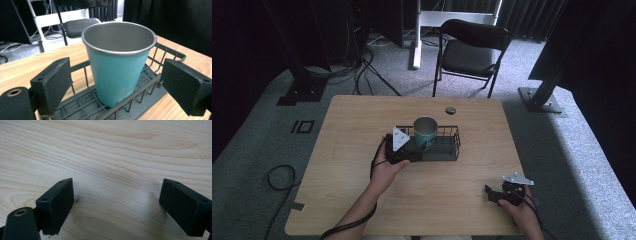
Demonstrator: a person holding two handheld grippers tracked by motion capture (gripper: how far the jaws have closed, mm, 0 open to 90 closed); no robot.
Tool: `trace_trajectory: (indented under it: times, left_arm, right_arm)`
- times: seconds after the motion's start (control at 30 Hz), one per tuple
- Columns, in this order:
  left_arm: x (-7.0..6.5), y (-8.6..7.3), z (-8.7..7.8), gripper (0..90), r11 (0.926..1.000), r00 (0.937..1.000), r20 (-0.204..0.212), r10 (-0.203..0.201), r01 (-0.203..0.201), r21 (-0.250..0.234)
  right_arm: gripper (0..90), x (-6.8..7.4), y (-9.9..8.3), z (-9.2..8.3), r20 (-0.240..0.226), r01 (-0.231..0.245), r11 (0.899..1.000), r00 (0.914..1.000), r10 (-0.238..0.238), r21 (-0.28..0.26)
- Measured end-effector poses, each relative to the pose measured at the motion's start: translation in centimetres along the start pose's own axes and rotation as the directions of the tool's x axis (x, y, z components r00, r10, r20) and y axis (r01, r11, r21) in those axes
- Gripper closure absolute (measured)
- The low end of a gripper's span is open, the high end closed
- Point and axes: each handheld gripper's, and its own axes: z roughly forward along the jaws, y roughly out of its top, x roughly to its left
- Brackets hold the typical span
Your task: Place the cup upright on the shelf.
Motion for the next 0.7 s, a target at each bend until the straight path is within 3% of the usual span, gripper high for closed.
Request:
trace_trajectory:
  times: [0.5, 0.7]
  left_arm:
    - [1.2, -1.2, -2.3, 10.8, 0.9998, 0.9991, -0.042, -0.011, 0.010, -0.017]
    - [2.2, -1.9, -3.1, 10.8, 0.9998, 0.9985, -0.052, -0.020, 0.020, -0.002]
  right_arm:
    - [12.1, 0.0, 0.0, 0.0, 0.000, -0.003, 1.000, 1.0000, 0.003, 0.000]
    - [12.1, 0.0, 0.0, 0.0, 0.000, -0.002, 1.000, 1.0000, 0.002, 0.001]
